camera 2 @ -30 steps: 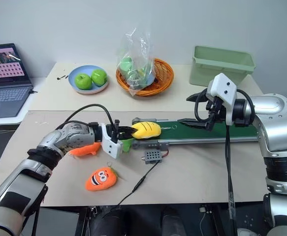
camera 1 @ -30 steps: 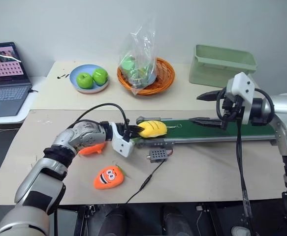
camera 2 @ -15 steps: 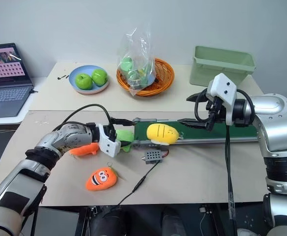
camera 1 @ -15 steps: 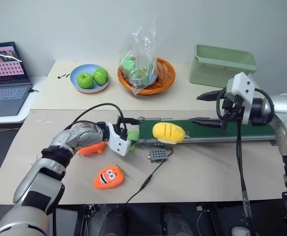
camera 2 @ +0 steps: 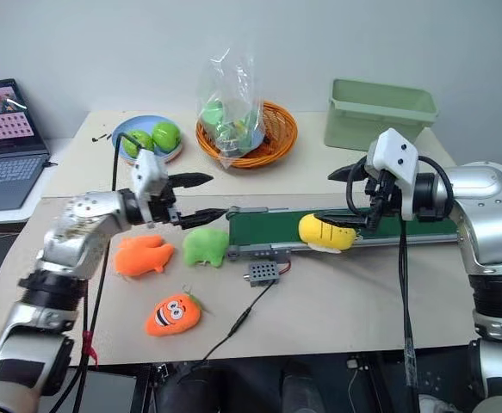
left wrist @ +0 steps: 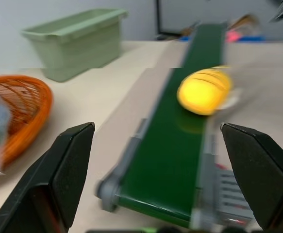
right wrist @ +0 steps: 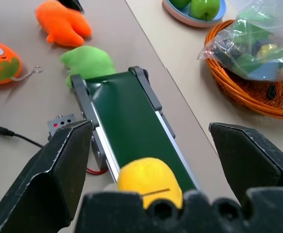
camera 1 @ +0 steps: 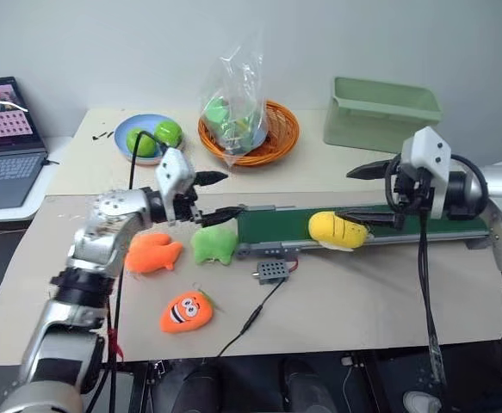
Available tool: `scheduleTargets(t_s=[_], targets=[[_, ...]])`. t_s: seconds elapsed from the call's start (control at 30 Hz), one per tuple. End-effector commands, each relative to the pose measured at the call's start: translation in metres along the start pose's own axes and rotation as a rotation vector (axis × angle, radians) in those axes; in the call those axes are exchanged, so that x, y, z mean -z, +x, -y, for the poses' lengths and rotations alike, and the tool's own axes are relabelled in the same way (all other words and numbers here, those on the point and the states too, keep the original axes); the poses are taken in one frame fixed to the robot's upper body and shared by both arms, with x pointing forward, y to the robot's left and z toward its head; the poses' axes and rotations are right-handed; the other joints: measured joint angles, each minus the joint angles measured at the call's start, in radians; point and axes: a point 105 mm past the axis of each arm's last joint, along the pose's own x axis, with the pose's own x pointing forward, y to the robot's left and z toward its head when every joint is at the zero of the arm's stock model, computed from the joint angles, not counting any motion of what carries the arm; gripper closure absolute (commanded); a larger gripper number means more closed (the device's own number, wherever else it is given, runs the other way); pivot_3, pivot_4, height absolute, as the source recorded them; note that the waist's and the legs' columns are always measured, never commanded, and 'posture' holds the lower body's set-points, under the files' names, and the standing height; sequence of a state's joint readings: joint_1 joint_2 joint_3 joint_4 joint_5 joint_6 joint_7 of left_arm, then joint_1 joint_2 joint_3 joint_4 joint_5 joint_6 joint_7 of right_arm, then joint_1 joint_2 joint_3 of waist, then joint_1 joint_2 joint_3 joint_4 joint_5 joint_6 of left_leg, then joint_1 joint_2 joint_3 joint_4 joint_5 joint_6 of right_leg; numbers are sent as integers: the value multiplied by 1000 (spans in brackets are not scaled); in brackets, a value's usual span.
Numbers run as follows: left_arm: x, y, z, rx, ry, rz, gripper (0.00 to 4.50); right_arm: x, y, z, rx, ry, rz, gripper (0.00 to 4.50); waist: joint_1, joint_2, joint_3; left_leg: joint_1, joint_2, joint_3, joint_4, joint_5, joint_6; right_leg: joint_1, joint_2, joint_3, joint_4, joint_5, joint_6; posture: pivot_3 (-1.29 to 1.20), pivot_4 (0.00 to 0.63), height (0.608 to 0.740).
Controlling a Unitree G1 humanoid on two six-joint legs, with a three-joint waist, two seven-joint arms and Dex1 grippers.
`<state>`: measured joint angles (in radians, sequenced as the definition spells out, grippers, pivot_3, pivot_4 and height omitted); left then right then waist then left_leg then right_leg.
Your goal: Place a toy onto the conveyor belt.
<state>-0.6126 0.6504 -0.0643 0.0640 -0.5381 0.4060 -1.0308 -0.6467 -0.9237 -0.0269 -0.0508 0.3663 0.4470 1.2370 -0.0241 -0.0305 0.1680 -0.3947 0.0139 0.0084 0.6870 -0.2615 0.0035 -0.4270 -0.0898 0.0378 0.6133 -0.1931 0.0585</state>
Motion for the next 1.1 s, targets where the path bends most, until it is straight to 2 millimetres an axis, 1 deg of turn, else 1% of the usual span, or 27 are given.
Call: scheduleTargets(t_s=[0.03, 0.1, 0.2, 0.27, 0.4, 0.47, 0.53, 0.77, 0.97, 1.1], targets=[[-16, -18, 9, 19, -38, 48, 75, -15, -8, 1, -8, -40, 25, 0, 2, 0, 0, 1, 0, 0, 0, 0, 0, 1, 0, 0, -1, 0, 0, 0, 150, 740], [-17, -25, 9, 0, -43, 41, 75, -17, -7, 1, -18, -42, 37, 0, 4, 0, 0, 2, 0, 0, 0, 0, 0, 1, 0, 0, -1, 0, 0, 0, 150, 740], [-10, -31, 9, -29, -61, -26, 75, -20, -4, 0, -34, -40, 56, 0, 7, 0, 0, 2, 0, 0, 0, 0, 0, 1, 0, 0, -1, 0, 0, 0, 150, 740], [-10, -34, 6, -56, -61, -39, 75, -21, -2, 0, -43, -36, 62, 0, 9, 0, 0, 2, 0, 1, 0, 0, 0, 2, 0, 0, -1, 0, 0, 0, 150, 740], [-20, -39, 7, -87, -86, -11, 75, -22, 2, 0, -62, -35, 74, 0, 10, 0, 0, 2, 0, 1, 0, 0, 0, 2, 0, 0, -1, 0, 0, 0, 150, 740], [-24, -40, 7, -121, -61, -2, 75, -23, 4, 1, -68, -37, 79, 0, 10, 0, 0, 2, 0, 1, 0, 0, 0, 2, 0, 0, -1, 0, 0, 0, 150, 740], [-28, -39, 7, -149, -36, 21, 75, -24, 6, 2, -72, -39, 83, 0, 10, 0, 0, 1, 0, 1, 0, 0, 0, 2, 0, 0, -1, 0, 0, 0, 150, 740], [-41, -33, 10, -146, -54, 94, 75, -26, 10, 4, -83, -42, 93, 0, 10, 0, 0, 2, 0, 1, 0, 0, 0, 2, 0, 0, -1, 0, 0, 0, 150, 740], [-37, -31, 8, -157, -55, 64, 75, -27, 10, 5, -82, -46, 94, 0, 10, 0, 0, 2, -1, 1, 0, 0, 0, 2, 0, 0, -1, 0, 0, 0, 150, 740], [-44, -31, 2, -155, -73, 96, 75, -27, 9, 5, -77, -46, 95, 0, 10, 0, 0, 2, -1, 1, 0, 0, 0, 2, 0, 0, -1, 0, 0, 0, 150, 740]])
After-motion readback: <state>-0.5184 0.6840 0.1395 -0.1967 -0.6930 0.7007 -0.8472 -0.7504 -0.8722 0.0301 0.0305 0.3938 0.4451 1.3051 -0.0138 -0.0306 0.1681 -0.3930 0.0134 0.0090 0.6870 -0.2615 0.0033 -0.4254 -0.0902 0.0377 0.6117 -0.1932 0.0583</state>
